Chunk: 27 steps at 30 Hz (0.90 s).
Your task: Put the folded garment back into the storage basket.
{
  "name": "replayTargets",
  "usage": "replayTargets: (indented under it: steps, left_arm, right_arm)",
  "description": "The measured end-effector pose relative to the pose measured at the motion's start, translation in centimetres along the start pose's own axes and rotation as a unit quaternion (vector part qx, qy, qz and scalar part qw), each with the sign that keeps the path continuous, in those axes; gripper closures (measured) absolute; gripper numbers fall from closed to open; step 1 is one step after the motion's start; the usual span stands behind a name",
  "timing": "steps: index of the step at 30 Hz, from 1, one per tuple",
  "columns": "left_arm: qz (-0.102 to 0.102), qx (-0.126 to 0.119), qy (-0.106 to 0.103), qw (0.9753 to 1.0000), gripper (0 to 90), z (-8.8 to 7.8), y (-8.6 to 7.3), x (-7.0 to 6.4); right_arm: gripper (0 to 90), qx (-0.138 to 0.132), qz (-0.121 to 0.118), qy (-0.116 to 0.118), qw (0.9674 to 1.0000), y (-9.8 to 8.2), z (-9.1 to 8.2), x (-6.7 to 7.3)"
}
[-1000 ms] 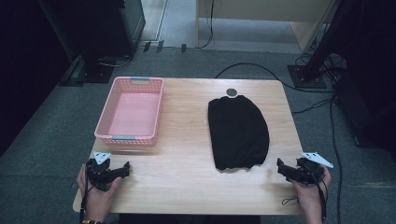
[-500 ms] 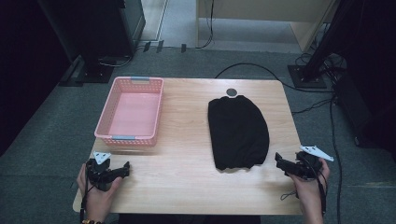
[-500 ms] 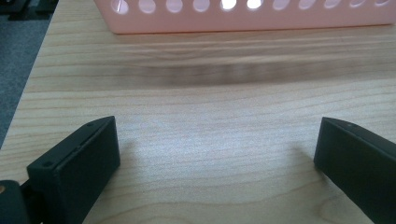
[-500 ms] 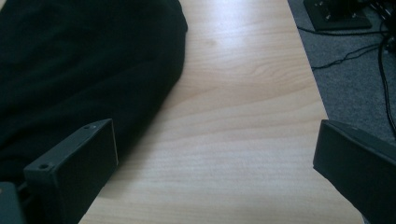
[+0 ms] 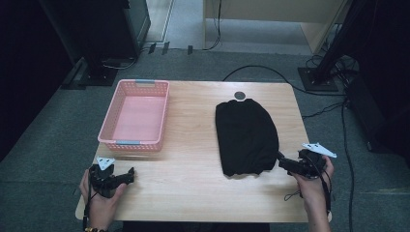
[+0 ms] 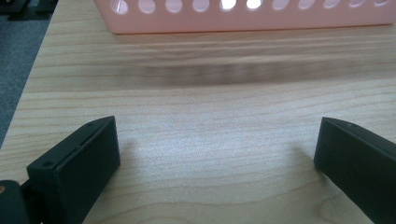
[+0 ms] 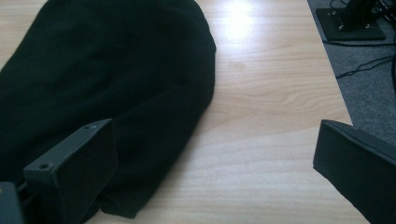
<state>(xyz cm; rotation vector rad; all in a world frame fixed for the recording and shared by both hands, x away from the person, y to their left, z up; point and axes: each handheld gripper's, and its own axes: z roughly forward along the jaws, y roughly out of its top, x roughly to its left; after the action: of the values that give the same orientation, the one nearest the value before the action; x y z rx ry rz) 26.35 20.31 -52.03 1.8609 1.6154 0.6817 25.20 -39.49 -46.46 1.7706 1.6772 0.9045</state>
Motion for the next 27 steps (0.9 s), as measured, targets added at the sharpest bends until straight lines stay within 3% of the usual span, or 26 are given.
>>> replayTargets:
  steps: [27]
  left_arm:
    - [0.001, 0.000, -0.001, 1.0000, 0.1, 0.0, 0.0, -0.1]
  right_arm:
    - [0.0, -0.009, -0.015, 0.022, 0.9996, 3.9, 1.9, 3.4]
